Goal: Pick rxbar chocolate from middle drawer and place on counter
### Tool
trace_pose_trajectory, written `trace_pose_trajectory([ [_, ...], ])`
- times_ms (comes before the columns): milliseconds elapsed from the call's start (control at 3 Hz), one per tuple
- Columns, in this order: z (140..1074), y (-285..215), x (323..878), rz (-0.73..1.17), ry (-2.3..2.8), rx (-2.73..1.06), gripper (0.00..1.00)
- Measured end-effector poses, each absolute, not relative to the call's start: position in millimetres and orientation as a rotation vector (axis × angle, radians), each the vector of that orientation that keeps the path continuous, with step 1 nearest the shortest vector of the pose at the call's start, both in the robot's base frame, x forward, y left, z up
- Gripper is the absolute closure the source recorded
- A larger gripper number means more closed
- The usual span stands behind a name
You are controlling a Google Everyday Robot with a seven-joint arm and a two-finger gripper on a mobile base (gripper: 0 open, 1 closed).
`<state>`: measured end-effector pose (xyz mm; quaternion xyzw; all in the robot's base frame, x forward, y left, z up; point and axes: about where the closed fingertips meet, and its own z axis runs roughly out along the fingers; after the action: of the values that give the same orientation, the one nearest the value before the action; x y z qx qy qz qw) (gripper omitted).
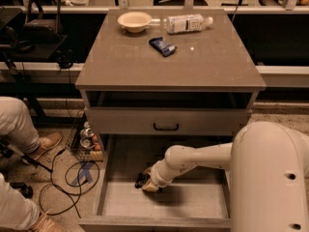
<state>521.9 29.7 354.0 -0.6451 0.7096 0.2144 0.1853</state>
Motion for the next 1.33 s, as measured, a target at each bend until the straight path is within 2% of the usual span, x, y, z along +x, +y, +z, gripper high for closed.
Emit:
trace_pose_trajectory([
  [333,354,30,522,0.604,1.999,-1.818,1.0],
  [667,354,30,522,0.604,1.999,-1.818,1.0],
  [1000,387,8,526,0.598,1.938,-1.807,1.0],
  [1333,487,-17,548,0.601,1.772,-1.758,1.0],
])
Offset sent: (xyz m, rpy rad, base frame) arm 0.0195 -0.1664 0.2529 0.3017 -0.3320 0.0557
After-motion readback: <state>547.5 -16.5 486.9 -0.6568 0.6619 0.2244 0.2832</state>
